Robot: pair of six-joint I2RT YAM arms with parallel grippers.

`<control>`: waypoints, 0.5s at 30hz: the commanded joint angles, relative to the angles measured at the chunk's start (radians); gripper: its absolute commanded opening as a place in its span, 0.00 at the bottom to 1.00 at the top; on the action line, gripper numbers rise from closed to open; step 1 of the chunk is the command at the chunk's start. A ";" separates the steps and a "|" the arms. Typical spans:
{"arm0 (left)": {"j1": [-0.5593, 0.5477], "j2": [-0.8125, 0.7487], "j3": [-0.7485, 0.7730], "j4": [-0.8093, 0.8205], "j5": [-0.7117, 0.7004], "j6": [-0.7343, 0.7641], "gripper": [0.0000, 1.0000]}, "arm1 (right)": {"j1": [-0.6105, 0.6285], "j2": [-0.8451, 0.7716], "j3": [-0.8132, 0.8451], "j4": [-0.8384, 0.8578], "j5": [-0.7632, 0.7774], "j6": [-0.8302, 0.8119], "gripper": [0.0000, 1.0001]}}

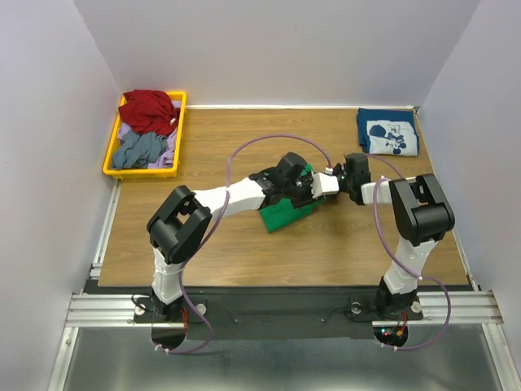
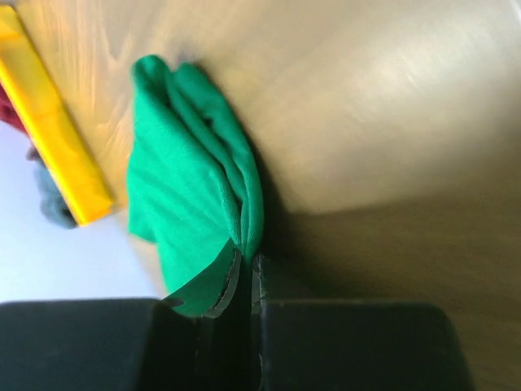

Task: Fold and stack the t-shirts
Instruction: Neatly place the folded tshirt to the corner

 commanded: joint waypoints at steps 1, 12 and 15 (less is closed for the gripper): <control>0.059 -0.099 0.062 -0.042 0.071 -0.101 0.47 | 0.008 -0.062 0.126 -0.091 0.087 -0.280 0.01; 0.289 -0.306 -0.059 -0.184 0.103 -0.273 0.78 | -0.004 -0.037 0.341 -0.230 0.276 -0.840 0.00; 0.316 -0.341 -0.096 -0.168 0.080 -0.299 0.78 | -0.030 0.003 0.427 -0.228 0.284 -0.944 0.01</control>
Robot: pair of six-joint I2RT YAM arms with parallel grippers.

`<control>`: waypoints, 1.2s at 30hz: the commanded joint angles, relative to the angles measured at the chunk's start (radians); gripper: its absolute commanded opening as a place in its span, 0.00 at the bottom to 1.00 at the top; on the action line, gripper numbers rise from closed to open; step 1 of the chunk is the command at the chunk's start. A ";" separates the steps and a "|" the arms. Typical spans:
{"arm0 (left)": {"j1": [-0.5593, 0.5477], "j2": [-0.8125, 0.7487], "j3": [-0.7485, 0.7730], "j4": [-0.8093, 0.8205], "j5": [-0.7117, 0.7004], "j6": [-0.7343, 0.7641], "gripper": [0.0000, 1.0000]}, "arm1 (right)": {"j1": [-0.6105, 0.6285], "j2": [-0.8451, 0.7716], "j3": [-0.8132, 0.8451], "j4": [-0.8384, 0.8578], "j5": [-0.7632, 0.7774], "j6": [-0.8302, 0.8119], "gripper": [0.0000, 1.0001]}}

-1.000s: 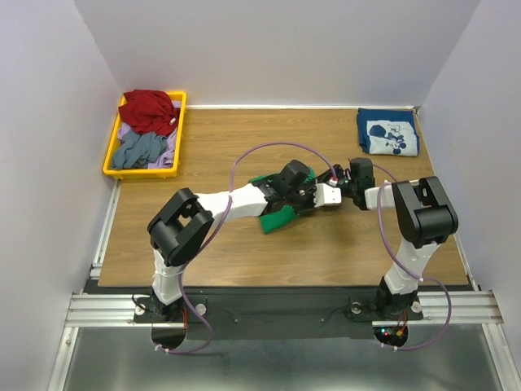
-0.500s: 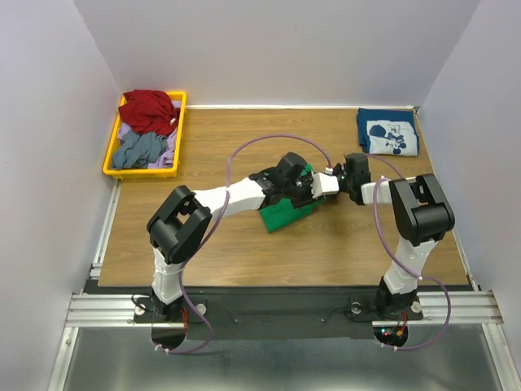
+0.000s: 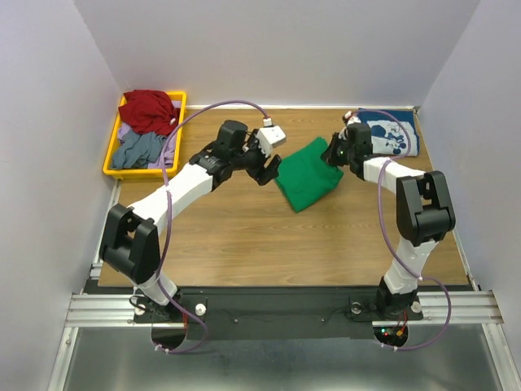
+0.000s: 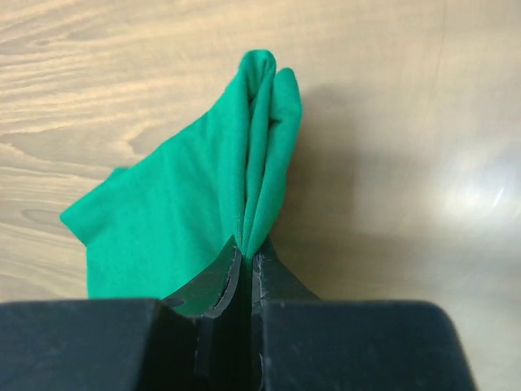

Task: Fold and stack the t-shirts
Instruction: Neatly place the folded tshirt to the corner

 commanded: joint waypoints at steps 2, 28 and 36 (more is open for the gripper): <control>0.016 -0.062 -0.057 -0.011 -0.010 -0.061 0.78 | -0.051 0.046 0.171 0.010 0.055 -0.309 0.01; 0.066 -0.176 -0.166 0.007 -0.053 -0.086 0.78 | -0.224 0.318 0.803 -0.105 0.058 -0.511 0.01; 0.066 -0.170 -0.163 0.013 -0.047 -0.089 0.78 | -0.230 0.309 0.873 -0.180 0.064 -0.520 0.00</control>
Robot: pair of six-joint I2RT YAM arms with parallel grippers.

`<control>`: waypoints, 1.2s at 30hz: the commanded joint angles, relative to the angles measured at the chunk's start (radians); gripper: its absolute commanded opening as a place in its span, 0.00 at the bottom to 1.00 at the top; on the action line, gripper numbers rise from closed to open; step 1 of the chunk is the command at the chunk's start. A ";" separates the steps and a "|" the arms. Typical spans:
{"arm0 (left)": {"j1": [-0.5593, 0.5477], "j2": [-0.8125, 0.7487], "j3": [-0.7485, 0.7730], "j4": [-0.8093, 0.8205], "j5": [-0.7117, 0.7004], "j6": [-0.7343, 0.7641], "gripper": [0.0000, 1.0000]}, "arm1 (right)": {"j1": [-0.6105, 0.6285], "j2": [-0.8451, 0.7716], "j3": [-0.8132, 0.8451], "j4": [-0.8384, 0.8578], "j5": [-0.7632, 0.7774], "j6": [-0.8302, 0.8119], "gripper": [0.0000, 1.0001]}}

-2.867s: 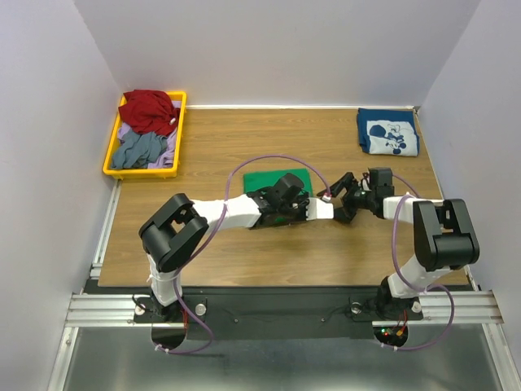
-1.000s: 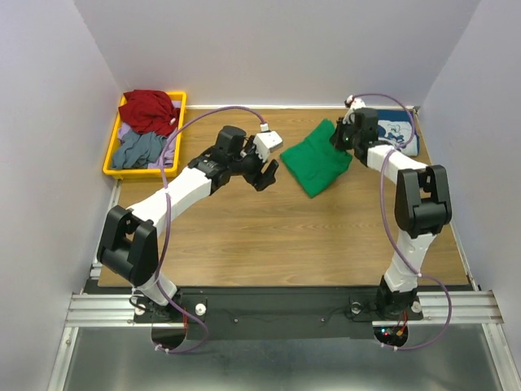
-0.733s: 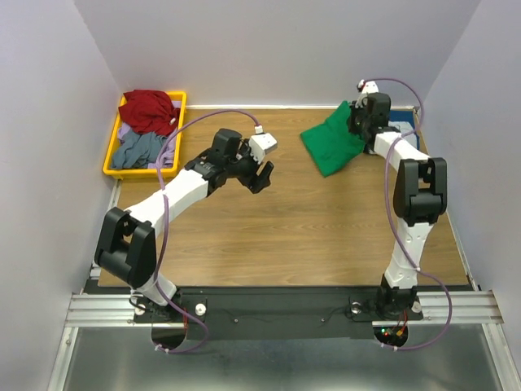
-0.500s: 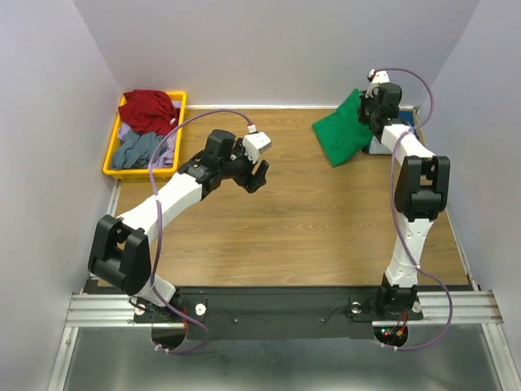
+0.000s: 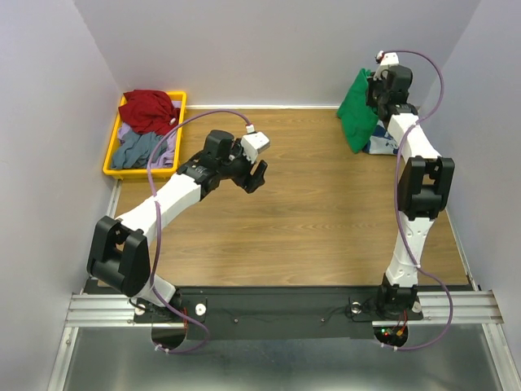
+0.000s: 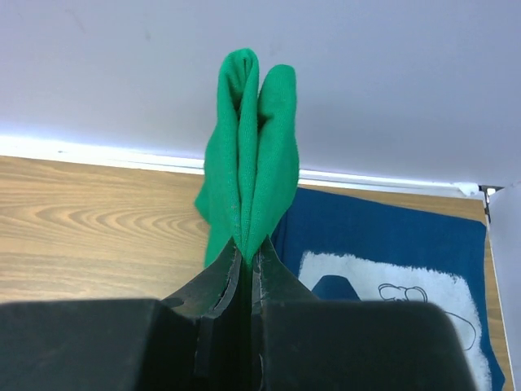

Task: Fold and stack the t-shirts
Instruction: Neatly place the folded tshirt to the corner

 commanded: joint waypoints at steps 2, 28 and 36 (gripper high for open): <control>0.005 -0.036 -0.004 0.028 0.005 -0.008 0.78 | -0.015 -0.020 0.060 -0.014 0.013 -0.017 0.00; 0.005 -0.034 -0.016 0.031 0.022 -0.008 0.78 | -0.083 -0.014 0.138 -0.090 -0.001 0.006 0.01; 0.006 -0.025 0.000 0.007 0.026 0.004 0.79 | -0.147 0.053 0.161 -0.093 -0.008 -0.085 0.01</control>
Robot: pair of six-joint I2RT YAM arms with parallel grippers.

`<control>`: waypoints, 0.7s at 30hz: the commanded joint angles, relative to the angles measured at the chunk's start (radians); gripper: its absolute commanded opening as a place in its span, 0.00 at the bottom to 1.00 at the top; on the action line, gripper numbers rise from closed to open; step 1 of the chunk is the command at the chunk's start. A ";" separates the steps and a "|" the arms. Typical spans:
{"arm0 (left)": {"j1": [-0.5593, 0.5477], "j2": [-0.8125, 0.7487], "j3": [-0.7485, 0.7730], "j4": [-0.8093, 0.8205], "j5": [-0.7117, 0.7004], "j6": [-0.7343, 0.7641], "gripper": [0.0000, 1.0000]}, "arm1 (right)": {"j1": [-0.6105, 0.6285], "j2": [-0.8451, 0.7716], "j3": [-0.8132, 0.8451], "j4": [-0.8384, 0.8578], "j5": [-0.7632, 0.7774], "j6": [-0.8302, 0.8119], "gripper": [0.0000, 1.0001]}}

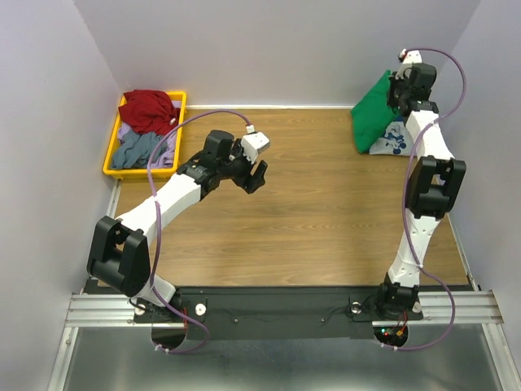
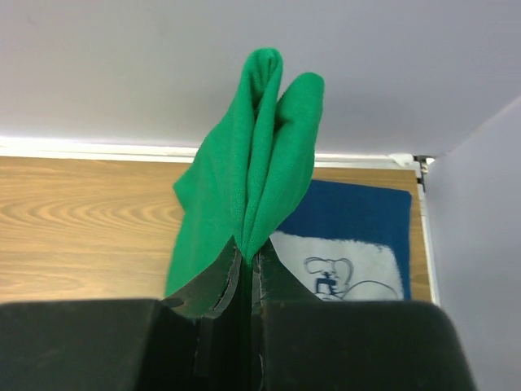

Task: Fold and stack the t-shirts
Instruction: Neatly place the folded tshirt to the corner

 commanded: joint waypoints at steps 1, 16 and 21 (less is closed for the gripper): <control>0.005 -0.022 0.004 -0.003 0.026 0.010 0.79 | -0.049 0.046 0.068 0.040 -0.008 -0.066 0.00; 0.005 -0.004 0.066 -0.091 0.066 0.027 0.99 | -0.136 0.167 0.107 0.044 -0.054 -0.204 0.01; 0.005 -0.004 0.079 -0.131 0.071 0.045 0.99 | -0.161 0.224 0.104 0.055 -0.063 -0.239 0.01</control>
